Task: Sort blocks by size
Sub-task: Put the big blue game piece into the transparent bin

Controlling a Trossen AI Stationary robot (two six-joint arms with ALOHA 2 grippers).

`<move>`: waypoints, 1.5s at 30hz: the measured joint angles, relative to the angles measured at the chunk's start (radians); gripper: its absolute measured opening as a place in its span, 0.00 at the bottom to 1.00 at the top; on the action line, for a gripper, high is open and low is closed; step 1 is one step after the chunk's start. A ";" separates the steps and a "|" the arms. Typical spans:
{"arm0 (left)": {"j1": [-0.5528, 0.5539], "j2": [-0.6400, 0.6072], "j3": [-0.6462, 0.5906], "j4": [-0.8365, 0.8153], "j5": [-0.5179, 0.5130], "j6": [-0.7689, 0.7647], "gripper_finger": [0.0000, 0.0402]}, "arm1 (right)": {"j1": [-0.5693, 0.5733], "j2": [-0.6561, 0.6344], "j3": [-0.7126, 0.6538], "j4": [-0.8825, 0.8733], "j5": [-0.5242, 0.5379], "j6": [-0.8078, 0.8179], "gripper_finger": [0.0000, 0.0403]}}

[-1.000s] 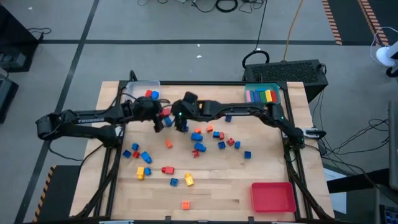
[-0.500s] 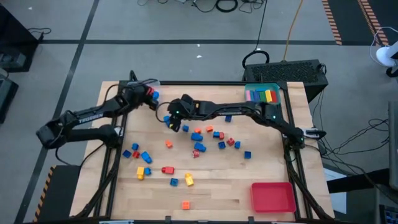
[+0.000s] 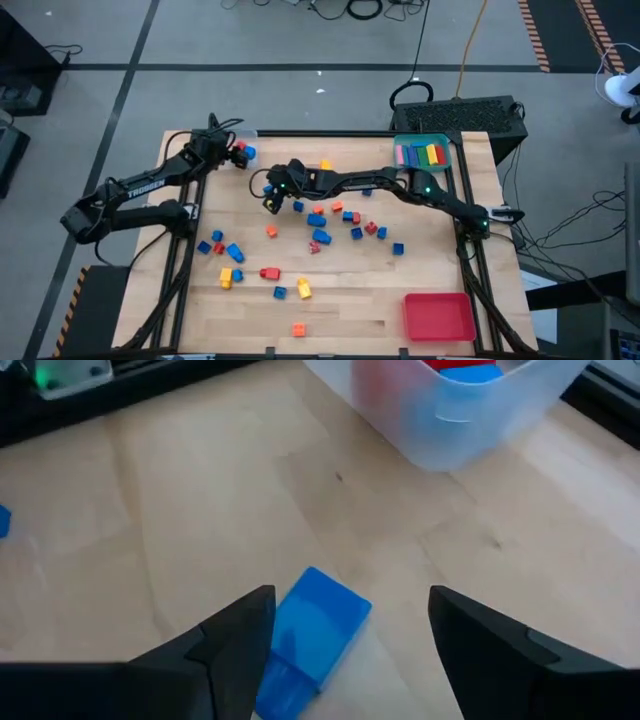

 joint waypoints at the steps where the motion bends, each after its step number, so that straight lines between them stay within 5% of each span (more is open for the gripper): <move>1: 0.000 0.000 0.000 0.000 0.000 0.000 0.65 | 0.000 0.000 0.000 0.001 0.000 0.001 0.62; 26: -0.002 0.000 0.000 0.028 0.113 0.028 0.69 | 0.027 0.050 0.000 0.022 0.031 0.092 0.61; 45: -0.022 0.000 0.000 0.023 0.173 0.091 0.69 | 0.021 0.080 0.001 0.013 0.021 -0.041 0.27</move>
